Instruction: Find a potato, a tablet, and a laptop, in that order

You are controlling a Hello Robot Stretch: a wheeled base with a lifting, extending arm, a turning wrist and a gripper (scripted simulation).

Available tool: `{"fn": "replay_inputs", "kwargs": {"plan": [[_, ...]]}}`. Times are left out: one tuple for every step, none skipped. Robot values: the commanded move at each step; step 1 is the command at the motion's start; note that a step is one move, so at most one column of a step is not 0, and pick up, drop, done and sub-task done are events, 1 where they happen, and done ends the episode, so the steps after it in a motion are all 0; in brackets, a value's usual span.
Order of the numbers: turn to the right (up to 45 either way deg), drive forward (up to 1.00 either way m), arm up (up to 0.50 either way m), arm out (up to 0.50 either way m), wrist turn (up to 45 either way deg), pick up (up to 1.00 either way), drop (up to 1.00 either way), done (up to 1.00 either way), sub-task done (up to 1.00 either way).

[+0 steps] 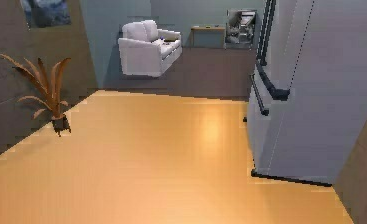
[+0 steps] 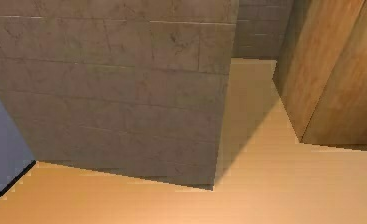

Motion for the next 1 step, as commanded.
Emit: {"fn": "replay_inputs", "kwargs": {"plan": [[0.0,1.0,0.0,0.0,0.0,0.0,0.0,0.0,0.0]]}}
